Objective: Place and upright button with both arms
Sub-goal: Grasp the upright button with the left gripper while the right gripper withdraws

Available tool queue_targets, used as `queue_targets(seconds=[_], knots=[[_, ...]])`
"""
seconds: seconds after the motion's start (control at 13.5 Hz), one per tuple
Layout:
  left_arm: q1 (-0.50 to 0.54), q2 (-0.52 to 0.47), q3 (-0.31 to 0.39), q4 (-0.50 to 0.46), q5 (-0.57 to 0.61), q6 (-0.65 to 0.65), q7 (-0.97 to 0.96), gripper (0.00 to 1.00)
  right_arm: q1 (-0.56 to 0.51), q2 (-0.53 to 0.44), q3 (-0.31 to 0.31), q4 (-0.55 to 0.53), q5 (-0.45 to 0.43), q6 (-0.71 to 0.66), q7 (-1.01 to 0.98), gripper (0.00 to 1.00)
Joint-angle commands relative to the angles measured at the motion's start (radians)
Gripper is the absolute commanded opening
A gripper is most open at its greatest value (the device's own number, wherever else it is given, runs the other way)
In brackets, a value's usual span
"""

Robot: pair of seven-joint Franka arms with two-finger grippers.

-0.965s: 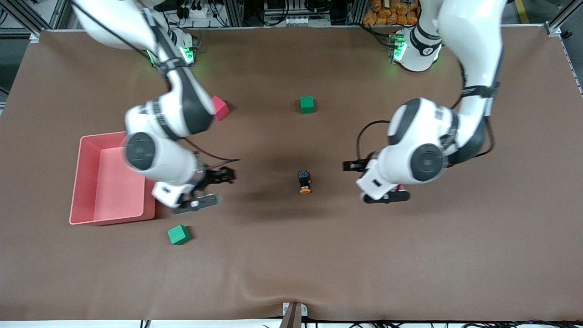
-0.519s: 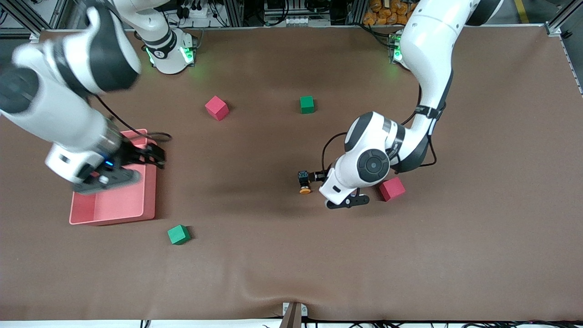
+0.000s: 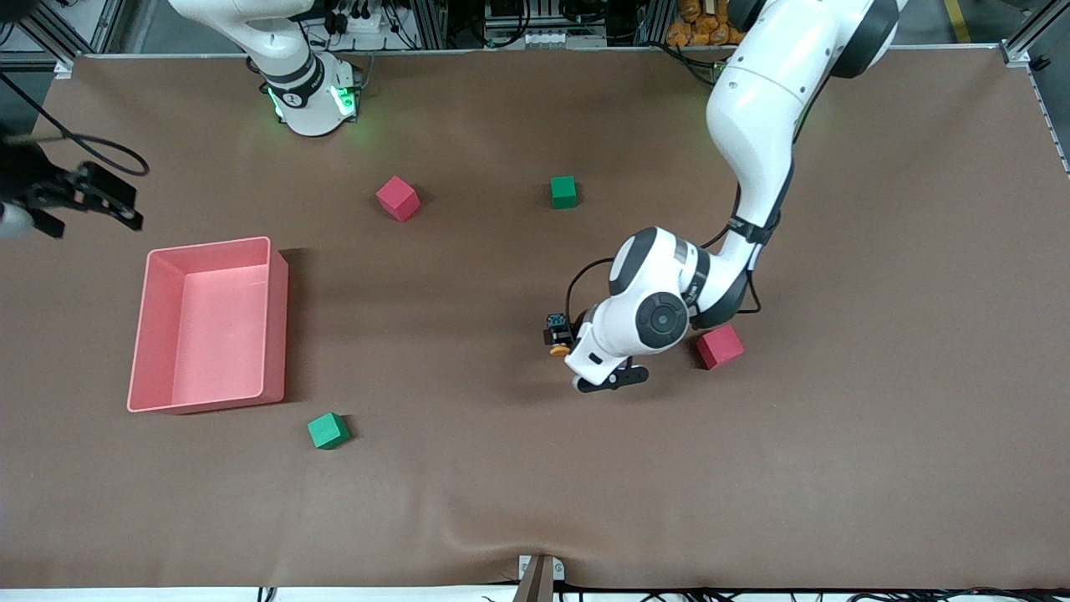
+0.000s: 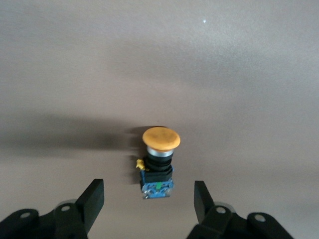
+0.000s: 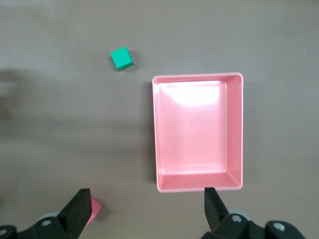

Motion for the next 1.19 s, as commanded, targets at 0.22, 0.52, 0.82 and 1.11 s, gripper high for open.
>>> queue_targets(seconds=[0.22,0.52,0.82,1.11], knots=[[-0.039,0.061,0.01,0.031,-0.013,0.042,-0.001,0.75,-0.049,-0.048,-0.001,-0.02,-0.012,-0.144,0.098,1.0],[-0.053,0.076,0.01,0.028,-0.01,0.045,-0.007,0.72,-0.054,-0.051,-0.004,-0.021,0.008,-0.137,0.095,1.0],[-0.059,0.084,0.013,0.028,-0.009,0.045,-0.007,0.67,-0.048,-0.057,0.0,-0.02,0.039,-0.104,0.04,1.0],[-0.064,0.082,0.014,0.02,0.001,0.043,-0.01,0.57,-0.046,-0.051,0.0,-0.019,0.034,-0.077,0.044,1.0]])
